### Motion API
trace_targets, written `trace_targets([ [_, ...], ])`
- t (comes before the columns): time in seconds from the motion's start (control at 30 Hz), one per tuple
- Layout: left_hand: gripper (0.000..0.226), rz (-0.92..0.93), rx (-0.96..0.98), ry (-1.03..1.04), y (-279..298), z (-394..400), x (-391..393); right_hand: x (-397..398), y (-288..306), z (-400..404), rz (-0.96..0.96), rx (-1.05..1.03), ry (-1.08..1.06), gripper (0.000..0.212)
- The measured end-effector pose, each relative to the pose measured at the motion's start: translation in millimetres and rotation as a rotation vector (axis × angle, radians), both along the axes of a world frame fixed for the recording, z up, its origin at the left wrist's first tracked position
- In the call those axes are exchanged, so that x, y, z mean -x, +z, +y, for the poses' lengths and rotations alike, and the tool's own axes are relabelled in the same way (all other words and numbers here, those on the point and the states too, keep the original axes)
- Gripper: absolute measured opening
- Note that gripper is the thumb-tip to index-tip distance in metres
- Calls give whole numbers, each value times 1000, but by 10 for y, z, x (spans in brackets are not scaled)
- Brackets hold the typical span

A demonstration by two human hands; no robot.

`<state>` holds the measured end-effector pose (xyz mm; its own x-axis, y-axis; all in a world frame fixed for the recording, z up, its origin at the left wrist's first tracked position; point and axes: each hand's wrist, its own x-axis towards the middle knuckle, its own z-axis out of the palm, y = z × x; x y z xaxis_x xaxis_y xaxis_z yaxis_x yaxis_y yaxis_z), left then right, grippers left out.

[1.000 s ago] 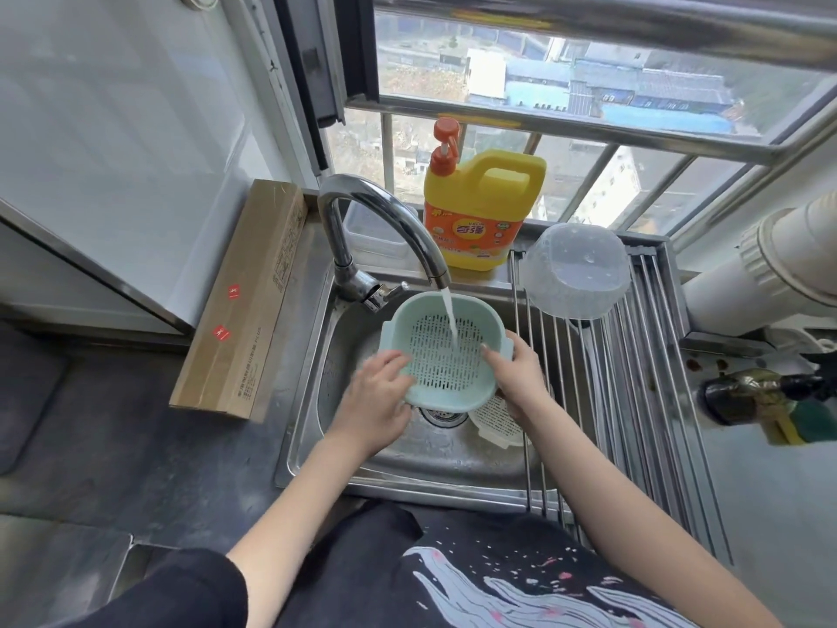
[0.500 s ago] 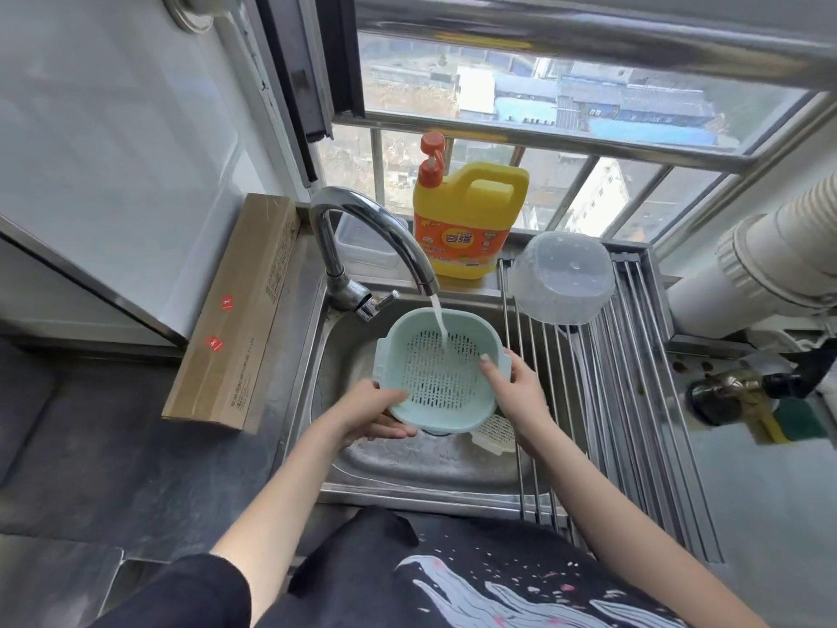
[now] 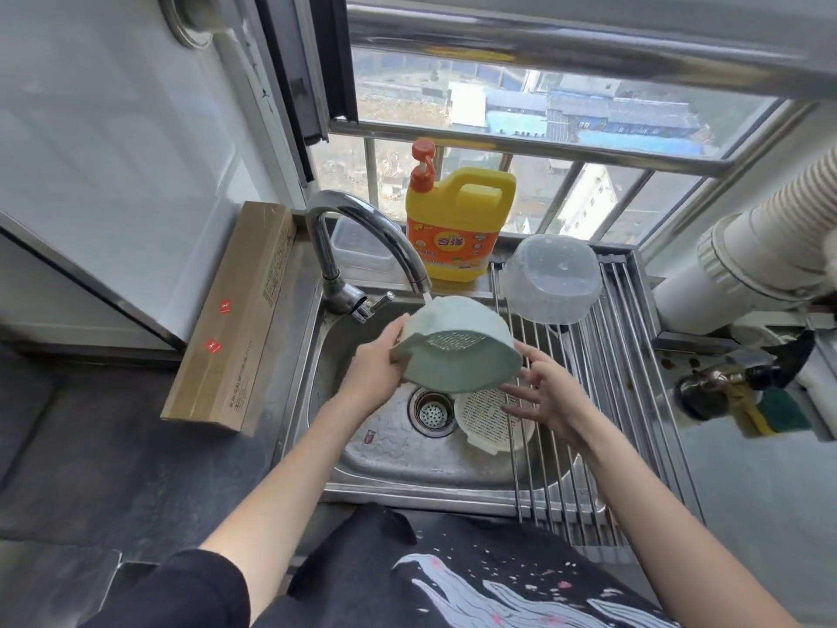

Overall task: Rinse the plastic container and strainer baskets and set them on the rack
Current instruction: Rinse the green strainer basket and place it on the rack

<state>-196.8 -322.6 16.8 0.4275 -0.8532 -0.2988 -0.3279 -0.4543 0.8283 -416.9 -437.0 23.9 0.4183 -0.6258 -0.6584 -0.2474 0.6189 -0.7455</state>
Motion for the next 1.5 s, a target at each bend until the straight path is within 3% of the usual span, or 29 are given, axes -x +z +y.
trace_targets([
  [0.07,60,-73,55,-31,-39,149,-34,36,37,-14,-106,-110,-22,40],
  [0.17,70,-73,98,-59,-21,403,17,-10,57,32,-46,-128,42,51],
  [0.33,89,83,57,-72,-32,616,107,-167,-48,283,76,101,316,63],
  [0.5,82,377,59,-12,17,589,51,-117,-77,409,-49,265,164,63],
  [0.67,40,623,-21,245,154,447,159,-50,-118,474,9,365,103,67],
  [0.73,34,584,-11,171,145,431,211,-19,-98,459,7,364,104,83],
  [0.83,54,491,8,34,71,421,235,81,-113,417,40,364,150,101],
  [0.97,73,422,-29,-38,22,404,341,253,-145,484,123,403,200,84],
  [1.07,65,434,24,-24,34,362,467,406,-165,517,144,531,140,78],
  [1.17,64,386,-11,-68,13,278,609,552,-182,535,196,504,152,76],
  [1.5,83,357,104,-62,167,-368,1270,1086,-48,245,267,673,-128,69],
])
